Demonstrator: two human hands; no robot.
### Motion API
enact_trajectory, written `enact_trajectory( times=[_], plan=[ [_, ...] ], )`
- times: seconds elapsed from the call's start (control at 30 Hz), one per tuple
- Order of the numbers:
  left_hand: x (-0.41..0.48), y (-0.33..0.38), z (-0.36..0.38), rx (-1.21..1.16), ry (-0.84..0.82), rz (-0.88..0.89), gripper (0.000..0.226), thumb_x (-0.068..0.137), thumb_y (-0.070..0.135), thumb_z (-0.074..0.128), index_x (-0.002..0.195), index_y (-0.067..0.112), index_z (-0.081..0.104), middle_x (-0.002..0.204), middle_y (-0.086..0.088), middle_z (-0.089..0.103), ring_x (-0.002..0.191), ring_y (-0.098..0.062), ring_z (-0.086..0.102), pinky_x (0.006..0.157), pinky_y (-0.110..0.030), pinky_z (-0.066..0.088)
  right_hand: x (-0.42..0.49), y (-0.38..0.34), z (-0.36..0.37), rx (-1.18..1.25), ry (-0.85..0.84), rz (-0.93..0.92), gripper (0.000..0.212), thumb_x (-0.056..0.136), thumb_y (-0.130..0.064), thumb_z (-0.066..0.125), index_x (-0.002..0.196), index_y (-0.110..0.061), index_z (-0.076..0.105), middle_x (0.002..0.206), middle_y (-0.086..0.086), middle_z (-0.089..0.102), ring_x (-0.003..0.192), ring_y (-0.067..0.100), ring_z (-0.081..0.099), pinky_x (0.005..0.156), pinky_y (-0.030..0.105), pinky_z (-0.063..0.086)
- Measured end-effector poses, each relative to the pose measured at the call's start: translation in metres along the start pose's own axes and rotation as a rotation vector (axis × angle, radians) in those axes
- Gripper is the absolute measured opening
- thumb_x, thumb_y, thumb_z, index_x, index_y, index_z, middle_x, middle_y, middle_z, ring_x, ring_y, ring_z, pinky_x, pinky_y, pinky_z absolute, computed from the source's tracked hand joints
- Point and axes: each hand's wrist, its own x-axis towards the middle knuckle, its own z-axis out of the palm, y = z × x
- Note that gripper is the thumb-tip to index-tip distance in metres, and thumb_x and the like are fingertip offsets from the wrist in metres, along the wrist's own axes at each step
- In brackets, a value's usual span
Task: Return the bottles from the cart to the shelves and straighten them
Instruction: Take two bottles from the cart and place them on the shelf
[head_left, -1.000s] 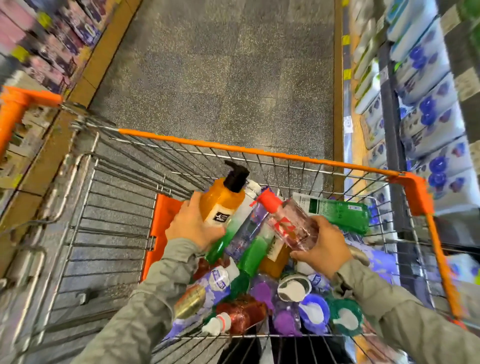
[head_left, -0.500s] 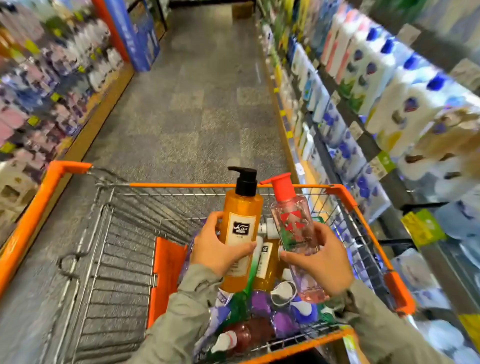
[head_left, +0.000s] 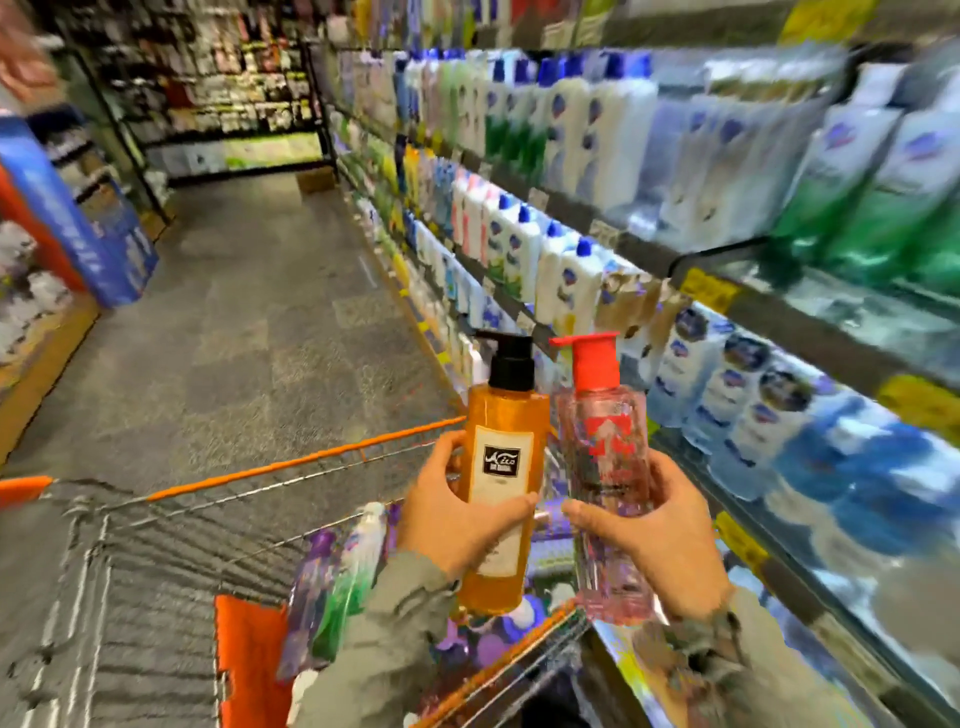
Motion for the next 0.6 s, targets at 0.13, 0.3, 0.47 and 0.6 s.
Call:
enact_trajectory(
  times=[0.13,0.3,0.47,0.6],
  plan=[
    [-0.006,0.021,0.024,-0.081,-0.081,0.045,0.074,0.04,0.041,0.086,0.105,0.026,0.056,0.091,0.011,0.069,0.078,0.0,0.066,0.065,-0.012,0.048,-0.019,-0.012,-0.034,0.018,0.118,-0.01,0.079,0.039,-0.035,0.087,0.11,-0.015,0.061,0.096,-0.004,0.071,0.082,0.005,0.067,0.073,0.025,0.051],
    [-0.012,0.055,0.059,-0.147,-0.177,0.142,0.069,0.036,0.042,0.083,0.098,0.026,0.057,0.086,0.021,0.069,0.075,0.004,0.064,0.063,-0.009,0.047,-0.039,-0.026,-0.071,0.086,0.225,-0.002,0.074,0.038,-0.031,0.089,0.105,-0.02,0.062,0.091,-0.005,0.073,0.08,0.007,0.069,0.075,0.03,0.053],
    [-0.009,0.09,0.095,-0.154,-0.276,0.214,0.071,0.038,0.049,0.082,0.102,0.032,0.057,0.089,0.019,0.069,0.079,0.001,0.066,0.064,-0.011,0.049,-0.045,-0.042,-0.114,0.14,0.315,-0.013,0.068,0.042,-0.024,0.091,0.101,-0.026,0.059,0.093,-0.007,0.071,0.079,0.002,0.067,0.069,0.019,0.048],
    [-0.009,0.116,0.129,-0.187,-0.327,0.234,0.072,0.039,0.05,0.082,0.104,0.033,0.057,0.092,0.018,0.069,0.084,-0.004,0.067,0.072,-0.025,0.054,-0.042,-0.045,-0.155,0.142,0.402,-0.002,0.078,0.036,-0.028,0.094,0.106,-0.024,0.06,0.098,-0.003,0.07,0.091,0.016,0.067,0.081,0.033,0.053]
  ],
)
